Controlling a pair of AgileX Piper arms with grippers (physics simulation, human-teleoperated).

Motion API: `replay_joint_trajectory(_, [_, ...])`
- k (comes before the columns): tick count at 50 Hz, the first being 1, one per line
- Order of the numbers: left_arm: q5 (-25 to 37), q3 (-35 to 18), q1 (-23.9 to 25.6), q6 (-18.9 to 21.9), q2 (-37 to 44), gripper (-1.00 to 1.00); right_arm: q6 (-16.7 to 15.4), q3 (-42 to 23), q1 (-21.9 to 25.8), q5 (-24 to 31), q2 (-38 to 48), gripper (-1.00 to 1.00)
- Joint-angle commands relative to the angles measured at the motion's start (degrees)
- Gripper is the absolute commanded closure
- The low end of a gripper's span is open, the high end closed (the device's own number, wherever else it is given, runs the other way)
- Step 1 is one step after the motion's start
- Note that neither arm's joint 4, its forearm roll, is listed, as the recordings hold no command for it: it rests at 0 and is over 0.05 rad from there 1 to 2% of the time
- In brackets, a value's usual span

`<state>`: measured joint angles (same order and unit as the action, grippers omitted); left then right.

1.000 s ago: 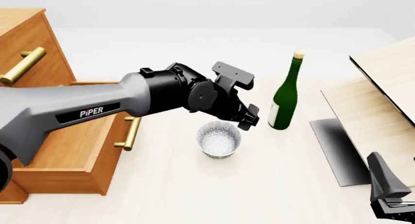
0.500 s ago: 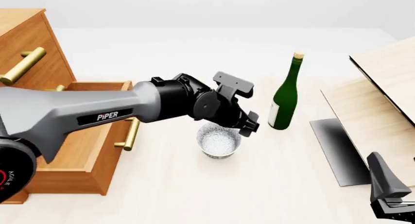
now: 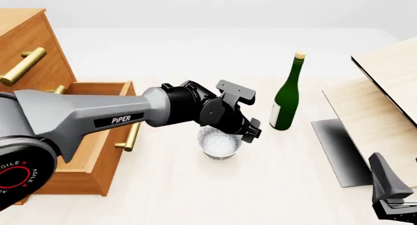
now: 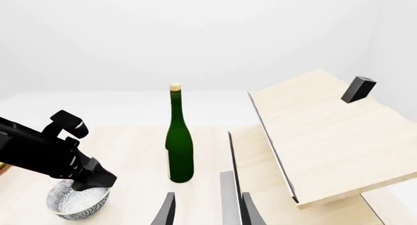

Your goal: Put the bowl in the bottom drawer of the cabinet.

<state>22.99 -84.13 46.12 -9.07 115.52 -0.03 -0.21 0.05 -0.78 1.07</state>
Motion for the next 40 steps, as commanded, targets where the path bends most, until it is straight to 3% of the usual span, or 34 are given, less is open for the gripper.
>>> replay_joint_trajectory(1, [-0.2,0.3,0.3,-1.1,1.0,-1.0,0.0,0.0,0.0,0.0,0.0,-1.0])
replay_joint_trajectory(18, [-3.1,3.6,1.4,-3.4,1.6,-1.0,0.0,0.0,0.0,0.0,0.0,-1.0])
replay_joint_trajectory(40, [-4.2,3.9,1.0,-4.4,2.7,-1.0,0.0,0.0,0.0,0.0,0.0,-1.0])
